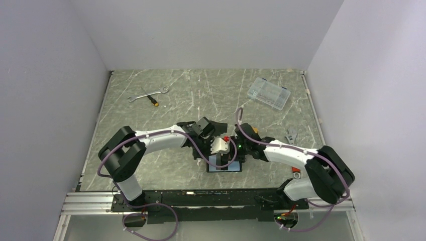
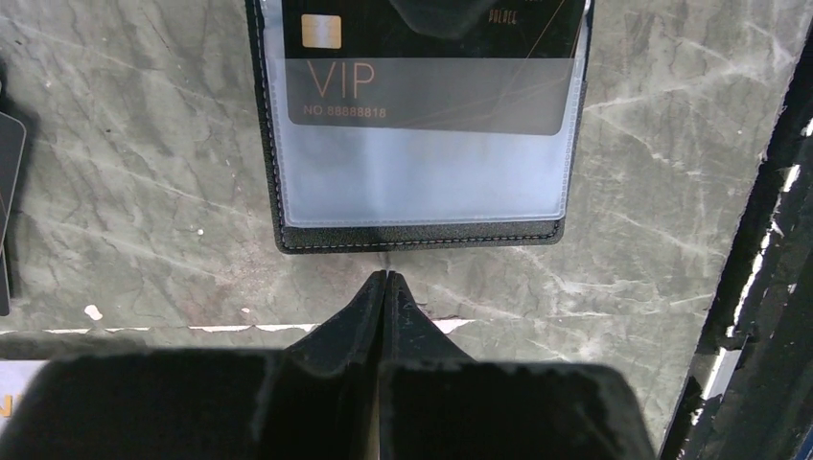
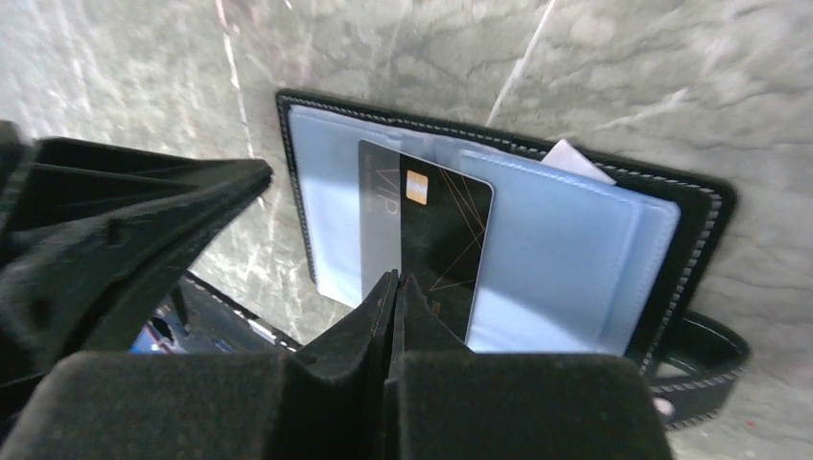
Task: Put the credit cards into the card holder
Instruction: Insert the credit card into the card holder.
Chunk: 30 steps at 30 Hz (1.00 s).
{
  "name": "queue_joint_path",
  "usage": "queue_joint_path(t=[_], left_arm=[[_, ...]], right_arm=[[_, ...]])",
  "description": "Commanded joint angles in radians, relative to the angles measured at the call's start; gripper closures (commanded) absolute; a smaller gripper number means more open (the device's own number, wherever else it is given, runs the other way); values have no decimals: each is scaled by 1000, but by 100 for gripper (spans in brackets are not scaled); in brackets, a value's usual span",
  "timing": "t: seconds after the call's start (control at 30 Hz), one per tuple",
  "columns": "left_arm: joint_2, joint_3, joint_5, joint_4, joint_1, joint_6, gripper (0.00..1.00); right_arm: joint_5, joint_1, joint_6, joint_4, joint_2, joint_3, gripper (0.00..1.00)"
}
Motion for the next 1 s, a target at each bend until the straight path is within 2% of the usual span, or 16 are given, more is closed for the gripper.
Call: queue_joint_path(t=[0.0,0.13,0.47,0.97], left_arm=[[-20,3,-4,12,-15,20,96],[-18,2,-12,18,-29,19,96],[3,-6,-49,29,-44,27,96],[36,-13,-71,40,-47,33,96]], right_arm=[[31,-58,-19,-48,-114,-24,100],[31,-72,-17,-41,-133,-66,100],[-6,-70,-12,31,-41,-77,100],[-4,27,41,75,18,-26,100]])
